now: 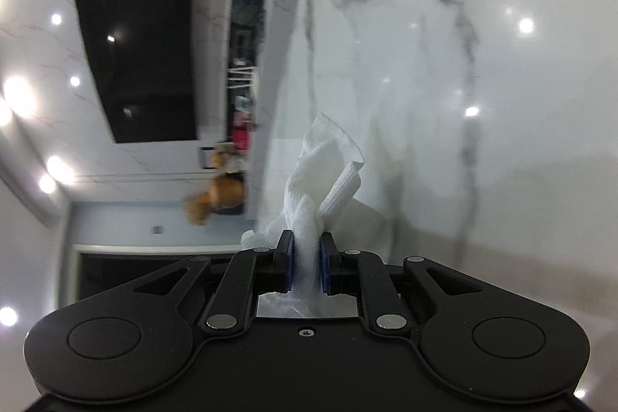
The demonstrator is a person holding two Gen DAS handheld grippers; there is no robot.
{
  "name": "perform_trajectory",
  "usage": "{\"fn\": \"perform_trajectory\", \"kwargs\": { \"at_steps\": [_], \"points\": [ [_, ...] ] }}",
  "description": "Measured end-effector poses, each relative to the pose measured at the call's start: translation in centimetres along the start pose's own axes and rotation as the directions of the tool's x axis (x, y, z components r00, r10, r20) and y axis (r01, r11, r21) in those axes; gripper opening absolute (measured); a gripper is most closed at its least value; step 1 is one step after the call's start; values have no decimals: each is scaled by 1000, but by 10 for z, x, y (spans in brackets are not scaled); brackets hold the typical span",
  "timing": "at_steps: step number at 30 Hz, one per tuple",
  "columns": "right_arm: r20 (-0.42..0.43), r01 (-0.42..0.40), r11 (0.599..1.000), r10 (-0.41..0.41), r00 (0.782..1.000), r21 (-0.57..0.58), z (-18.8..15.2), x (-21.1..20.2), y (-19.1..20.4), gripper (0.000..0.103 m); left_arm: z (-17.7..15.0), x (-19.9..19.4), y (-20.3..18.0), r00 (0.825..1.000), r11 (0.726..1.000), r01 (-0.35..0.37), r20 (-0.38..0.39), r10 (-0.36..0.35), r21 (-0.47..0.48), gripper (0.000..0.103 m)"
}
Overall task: Clean bowl
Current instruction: 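Keep the left gripper on the rim while the right gripper rubs the tissue along the outer wall, then steady the rim with the left gripper while the right gripper wipes around the blue exterior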
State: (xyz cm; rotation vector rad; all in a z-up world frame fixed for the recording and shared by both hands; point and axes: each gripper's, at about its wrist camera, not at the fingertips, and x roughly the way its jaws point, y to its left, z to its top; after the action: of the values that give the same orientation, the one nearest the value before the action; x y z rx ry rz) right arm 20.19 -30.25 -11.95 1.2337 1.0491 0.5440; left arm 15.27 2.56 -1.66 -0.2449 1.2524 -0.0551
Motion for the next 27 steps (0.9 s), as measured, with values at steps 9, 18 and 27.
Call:
{"fn": "perform_trajectory", "kwargs": {
  "at_steps": [9,18,27],
  "points": [
    [-23,124,990,-125,992,-66,-8,11,5,11,-5,2,8,1000,993,23,-13,-25,-119,18],
    [-23,134,988,-136,990,-82,-10,10,5,11,-18,0,7,999,987,13,-28,-17,-159,34],
    [24,95,993,-93,995,-77,-8,-4,9,12,-14,-4,-5,1000,998,-15,-20,14,-67,16]
  ]
}}
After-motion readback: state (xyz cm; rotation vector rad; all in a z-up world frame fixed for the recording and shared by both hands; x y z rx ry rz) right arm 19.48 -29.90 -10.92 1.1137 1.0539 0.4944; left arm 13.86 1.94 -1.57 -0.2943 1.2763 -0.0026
